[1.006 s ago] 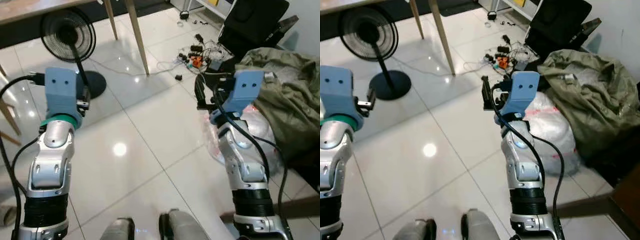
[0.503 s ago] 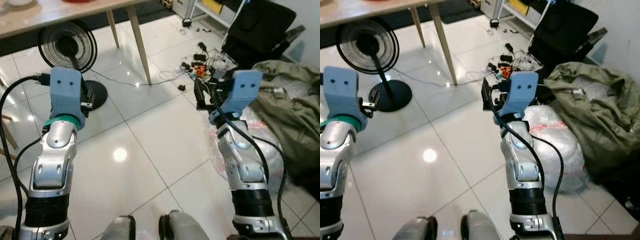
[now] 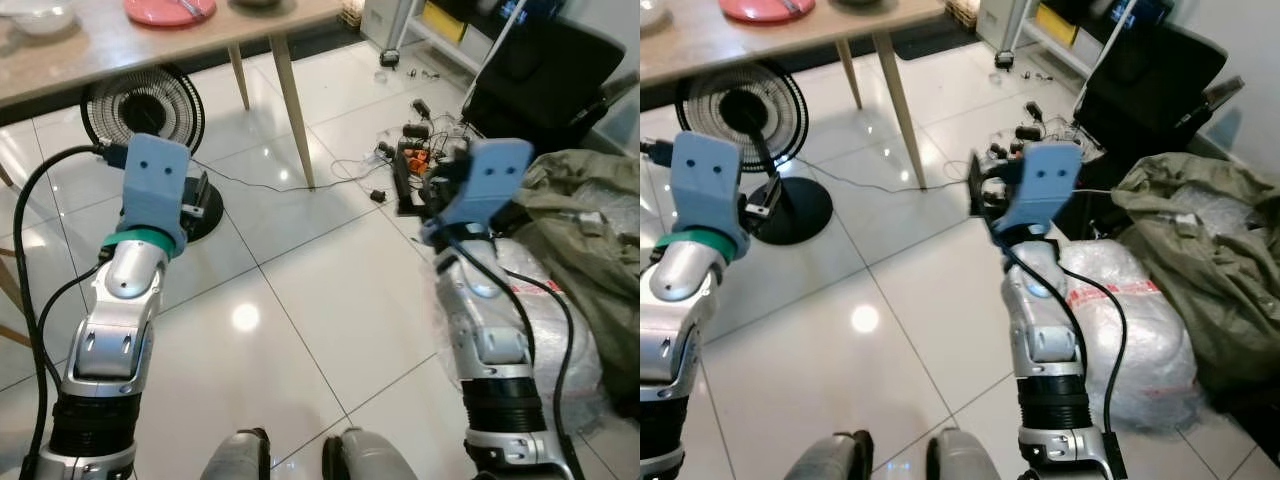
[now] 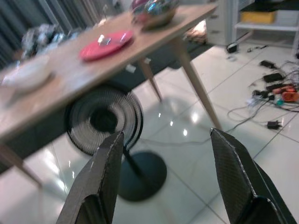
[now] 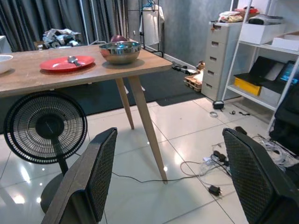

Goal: Setting the table

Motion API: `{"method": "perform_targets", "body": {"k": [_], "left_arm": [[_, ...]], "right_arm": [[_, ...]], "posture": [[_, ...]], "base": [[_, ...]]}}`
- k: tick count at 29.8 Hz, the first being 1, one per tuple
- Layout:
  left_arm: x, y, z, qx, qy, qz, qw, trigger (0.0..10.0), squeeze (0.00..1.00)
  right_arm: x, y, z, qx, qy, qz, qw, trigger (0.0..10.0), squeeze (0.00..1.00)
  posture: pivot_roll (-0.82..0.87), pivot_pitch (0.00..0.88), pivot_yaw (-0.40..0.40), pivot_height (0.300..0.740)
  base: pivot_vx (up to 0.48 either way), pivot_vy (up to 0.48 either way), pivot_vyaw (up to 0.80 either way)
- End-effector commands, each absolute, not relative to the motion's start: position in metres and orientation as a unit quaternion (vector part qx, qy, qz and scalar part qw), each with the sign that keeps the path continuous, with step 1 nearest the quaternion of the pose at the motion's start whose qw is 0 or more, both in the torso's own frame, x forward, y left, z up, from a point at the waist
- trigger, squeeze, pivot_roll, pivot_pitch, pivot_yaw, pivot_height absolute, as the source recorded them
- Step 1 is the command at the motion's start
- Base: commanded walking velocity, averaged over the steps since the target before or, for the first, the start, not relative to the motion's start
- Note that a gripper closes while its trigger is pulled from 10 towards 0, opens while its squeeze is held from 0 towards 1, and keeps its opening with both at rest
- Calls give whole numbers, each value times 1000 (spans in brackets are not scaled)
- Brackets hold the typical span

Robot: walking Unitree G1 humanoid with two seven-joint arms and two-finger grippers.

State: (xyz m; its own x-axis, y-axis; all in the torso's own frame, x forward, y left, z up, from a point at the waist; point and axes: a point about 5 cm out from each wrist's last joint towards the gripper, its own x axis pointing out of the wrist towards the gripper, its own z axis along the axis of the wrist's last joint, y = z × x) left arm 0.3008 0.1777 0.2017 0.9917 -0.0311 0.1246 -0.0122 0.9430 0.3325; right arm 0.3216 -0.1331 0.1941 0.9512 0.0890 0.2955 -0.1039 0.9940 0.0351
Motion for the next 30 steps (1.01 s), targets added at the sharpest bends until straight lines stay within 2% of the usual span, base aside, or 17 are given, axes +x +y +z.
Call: {"method": "perform_targets", "body": {"k": [1,7,13,20,30], "left_arm": [[298,169,201,179,-77,-29,980,10000,0],[290,144,199,225,-132,-101,960,10000,0],[286,130,191,245,-139,-125,951,10000,0],[284,126,185,245,-144,-132,950,10000,0],[285,128,184,248,-149,-125,949,10000,0]], "right_arm": [[321,-136,188,18,-141,45,989,10000,0],[320,-129,170,20,-121,56,991,10000,0],[318,-121,165,25,-114,71,991,10000,0],[314,-108,155,35,-103,94,990,10000,0],[314,-105,153,37,-101,99,989,10000,0]], "posture": [[-66,36,29,740],[-50,8,32,740],[-49,0,33,740],[-43,0,27,740],[-40,0,25,740]], "base": [[454,0,0],[457,0,0],[458,0,0],[458,0,0],[458,0,0]]}}
